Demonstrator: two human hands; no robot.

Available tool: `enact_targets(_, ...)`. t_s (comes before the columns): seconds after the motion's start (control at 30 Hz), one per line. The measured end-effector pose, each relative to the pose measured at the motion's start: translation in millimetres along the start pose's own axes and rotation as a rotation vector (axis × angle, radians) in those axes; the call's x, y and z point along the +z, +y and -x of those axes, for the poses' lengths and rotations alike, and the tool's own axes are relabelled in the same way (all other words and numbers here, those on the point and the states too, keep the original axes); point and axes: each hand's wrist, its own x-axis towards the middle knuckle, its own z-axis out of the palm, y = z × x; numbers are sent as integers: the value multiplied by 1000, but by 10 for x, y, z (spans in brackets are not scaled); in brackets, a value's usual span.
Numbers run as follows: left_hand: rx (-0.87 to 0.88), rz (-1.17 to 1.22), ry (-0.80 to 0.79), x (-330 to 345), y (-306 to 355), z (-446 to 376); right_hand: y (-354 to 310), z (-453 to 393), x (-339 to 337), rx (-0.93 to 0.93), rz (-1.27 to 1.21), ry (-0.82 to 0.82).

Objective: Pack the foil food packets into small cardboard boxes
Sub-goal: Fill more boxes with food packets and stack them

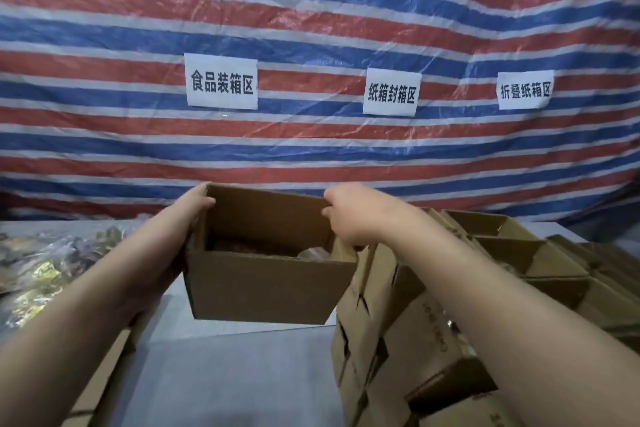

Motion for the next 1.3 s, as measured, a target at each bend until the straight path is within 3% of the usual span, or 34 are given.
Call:
enact_targets(0.1,172,-13,-71,451,600,30,371,185,-672,34,15,106)
enact_targets(0.2,222,-29,11,943,916,-94,738,301,-1155,119,21,206)
enact_targets(0.3,187,54,84,1498,1141,-314,1184,401,-1498,224,64,288)
enact_targets(0.6,60,75,-72,2902,1050,-775,2444,616,-1565,387,219,270)
enact_targets(0.8,26,3,-53,3190,783,-1055,2774,422,-1251,427,131,251)
enact_targets(1.03,-183,-52,-90,3235,488,-1260,2979,198,-895,455,-19,212)
enact_targets(1.3,-158,-42,-100,3229,450,-1340,3032,187,-921,490,-146,211)
